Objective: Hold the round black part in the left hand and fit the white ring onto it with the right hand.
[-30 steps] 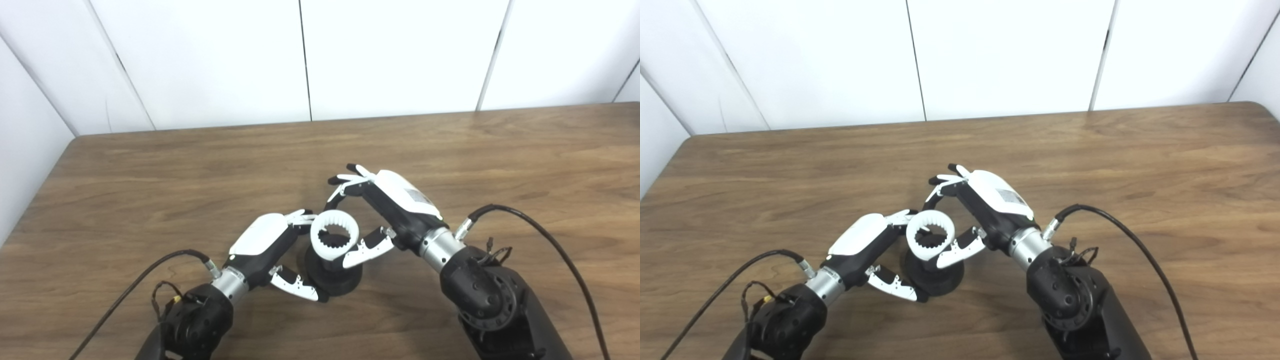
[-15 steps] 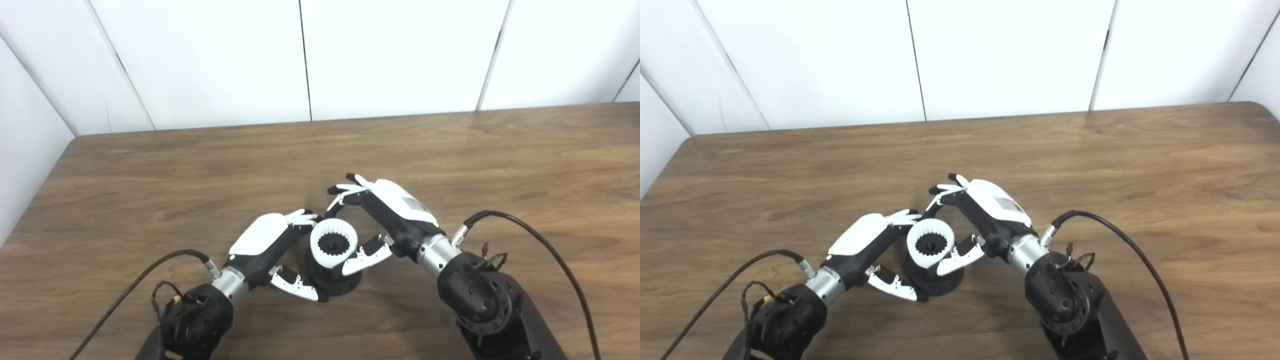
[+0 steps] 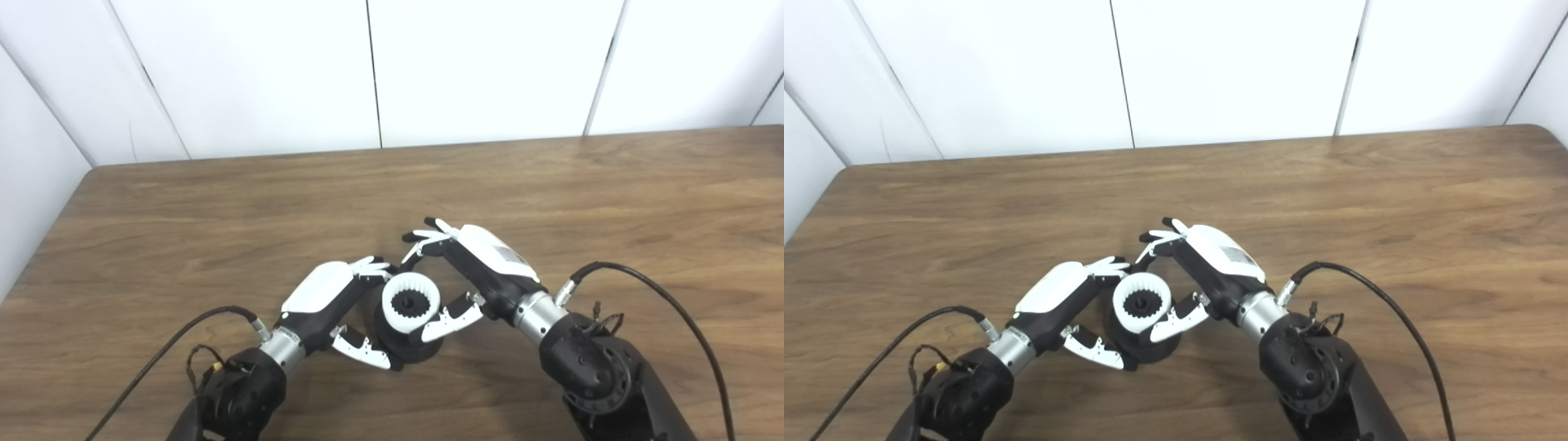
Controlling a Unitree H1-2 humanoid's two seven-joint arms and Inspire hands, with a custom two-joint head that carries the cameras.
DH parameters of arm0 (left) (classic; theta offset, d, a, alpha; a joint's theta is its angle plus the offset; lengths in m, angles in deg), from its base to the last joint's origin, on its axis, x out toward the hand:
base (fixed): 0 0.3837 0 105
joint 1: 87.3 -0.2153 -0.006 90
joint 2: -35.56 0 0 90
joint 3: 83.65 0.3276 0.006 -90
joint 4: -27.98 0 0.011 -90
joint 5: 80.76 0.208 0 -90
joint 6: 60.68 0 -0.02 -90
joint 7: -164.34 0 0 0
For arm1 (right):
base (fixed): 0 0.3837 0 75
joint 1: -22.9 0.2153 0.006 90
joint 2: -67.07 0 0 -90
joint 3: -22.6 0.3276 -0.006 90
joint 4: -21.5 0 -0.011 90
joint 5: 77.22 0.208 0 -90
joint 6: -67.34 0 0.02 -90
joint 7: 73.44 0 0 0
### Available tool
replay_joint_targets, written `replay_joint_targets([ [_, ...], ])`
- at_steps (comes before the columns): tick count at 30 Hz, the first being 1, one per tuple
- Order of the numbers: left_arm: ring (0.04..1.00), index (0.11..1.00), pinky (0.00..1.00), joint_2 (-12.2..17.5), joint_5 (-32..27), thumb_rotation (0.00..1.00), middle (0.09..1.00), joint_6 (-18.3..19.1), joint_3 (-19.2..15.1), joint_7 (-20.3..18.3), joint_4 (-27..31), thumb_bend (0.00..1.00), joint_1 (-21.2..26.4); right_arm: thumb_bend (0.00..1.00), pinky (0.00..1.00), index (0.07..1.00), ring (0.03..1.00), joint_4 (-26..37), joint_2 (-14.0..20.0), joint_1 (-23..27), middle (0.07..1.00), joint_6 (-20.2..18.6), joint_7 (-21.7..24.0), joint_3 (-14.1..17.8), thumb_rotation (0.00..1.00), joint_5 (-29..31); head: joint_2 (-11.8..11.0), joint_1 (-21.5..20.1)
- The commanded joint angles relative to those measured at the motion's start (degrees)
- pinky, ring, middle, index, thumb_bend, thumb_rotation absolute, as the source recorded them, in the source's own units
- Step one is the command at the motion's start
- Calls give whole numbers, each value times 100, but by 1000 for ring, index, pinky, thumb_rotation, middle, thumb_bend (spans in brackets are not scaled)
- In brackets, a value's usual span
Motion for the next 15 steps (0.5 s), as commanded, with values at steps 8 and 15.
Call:
replay_joint_targets([
  [8, 953, 579, 921, 23, 55, 275, 885, -78, -45, 121, 207, 778, 99, 524, 993, 487, 1000, -2, -4, 158, 880, 209, -141, 41, 158, 1, 3, 8],
  [15, 951, 578, 908, -2, 95, 284, 885, -48, -22, 103, 247, 778, 99, 524, 990, 487, 1000, -93, 3, 189, 879, 213, -172, 51, 157, -27, 11, 6],
])
